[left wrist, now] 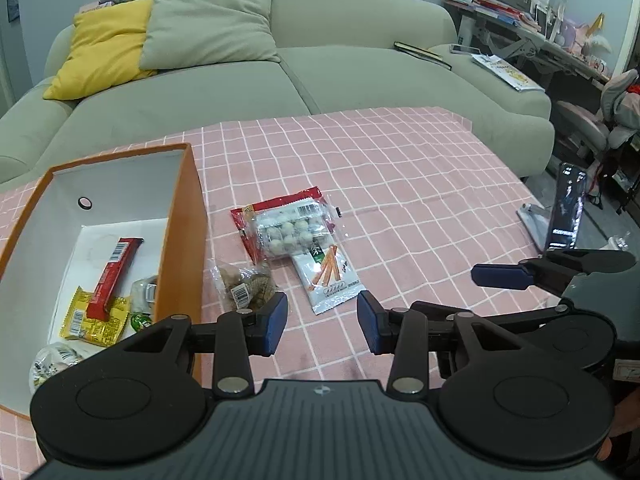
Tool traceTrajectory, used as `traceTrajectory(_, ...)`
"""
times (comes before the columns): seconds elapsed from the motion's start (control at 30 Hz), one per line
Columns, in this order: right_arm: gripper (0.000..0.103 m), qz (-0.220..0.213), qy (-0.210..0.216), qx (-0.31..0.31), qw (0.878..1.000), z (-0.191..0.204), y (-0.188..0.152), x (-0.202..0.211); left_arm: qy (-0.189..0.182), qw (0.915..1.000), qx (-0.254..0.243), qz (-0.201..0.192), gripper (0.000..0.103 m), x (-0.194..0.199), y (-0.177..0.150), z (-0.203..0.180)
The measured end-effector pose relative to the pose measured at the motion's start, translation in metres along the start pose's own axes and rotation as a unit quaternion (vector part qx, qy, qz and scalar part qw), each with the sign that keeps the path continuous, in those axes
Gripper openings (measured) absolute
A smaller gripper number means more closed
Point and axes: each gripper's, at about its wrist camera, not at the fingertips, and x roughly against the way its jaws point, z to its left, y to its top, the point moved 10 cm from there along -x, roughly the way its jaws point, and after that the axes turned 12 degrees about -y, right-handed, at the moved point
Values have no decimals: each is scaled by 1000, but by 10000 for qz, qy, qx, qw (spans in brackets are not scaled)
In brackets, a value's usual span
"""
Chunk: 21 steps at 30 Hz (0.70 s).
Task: Organize snacks
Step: 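Lift both tools out of the box and move back over the remaining snacks, then grasp the clear seaweed snack bag with the left tool while the right tool grasps the quail-egg pack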
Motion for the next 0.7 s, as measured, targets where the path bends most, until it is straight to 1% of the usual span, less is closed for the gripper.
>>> traceTrajectory(0.07, 62, -3, -15, -22, 10000, -3, 0, -5, 17, 10000, 25, 10, 49, -7, -1, 0)
traceTrajectory(0.1, 62, -2, -15, -25, 10000, -4, 0, -8, 6, 10000, 38, 17, 51, -10, -1, -1)
traceTrajectory(0.13, 62, -2, -3, -25, 10000, -6, 0, -10, 50, 10000, 50, 37, 55, -14, -2, 0)
traceTrajectory(0.27, 61, 86, 26, 52, 9999, -8, 2, -24, 350, 9991, -144, 192, 56, -29, -3, 4)
traceTrajectory(0.3, 61, 120, 62, 56, 9999, -8, 2, -28, 457, 9986, -127, 231, 56, -32, -2, 8)
traceTrajectory(0.37, 60, 174, 142, 73, 9997, -8, 2, -36, 549, 9982, 26, 241, 57, -37, 0, 15)
traceTrajectory(0.43, 56, 211, 187, 142, 9995, -7, 2, -44, 645, 9975, 150, 235, 57, -43, 5, 23)
traceTrajectory(0.53, 56, 270, 208, 199, 9992, -6, 2, -56, 834, 9959, 232, 278, 57, -53, 11, 32)
traceTrajectory(0.63, 56, 286, 262, 234, 9990, -6, 4, -66, 1002, 9938, 425, 234, 62, -64, 16, 40)
traceTrajectory(0.7, 56, 258, 280, 270, 9989, -7, 7, -71, 1181, 9917, 441, 246, 64, -71, 17, 44)
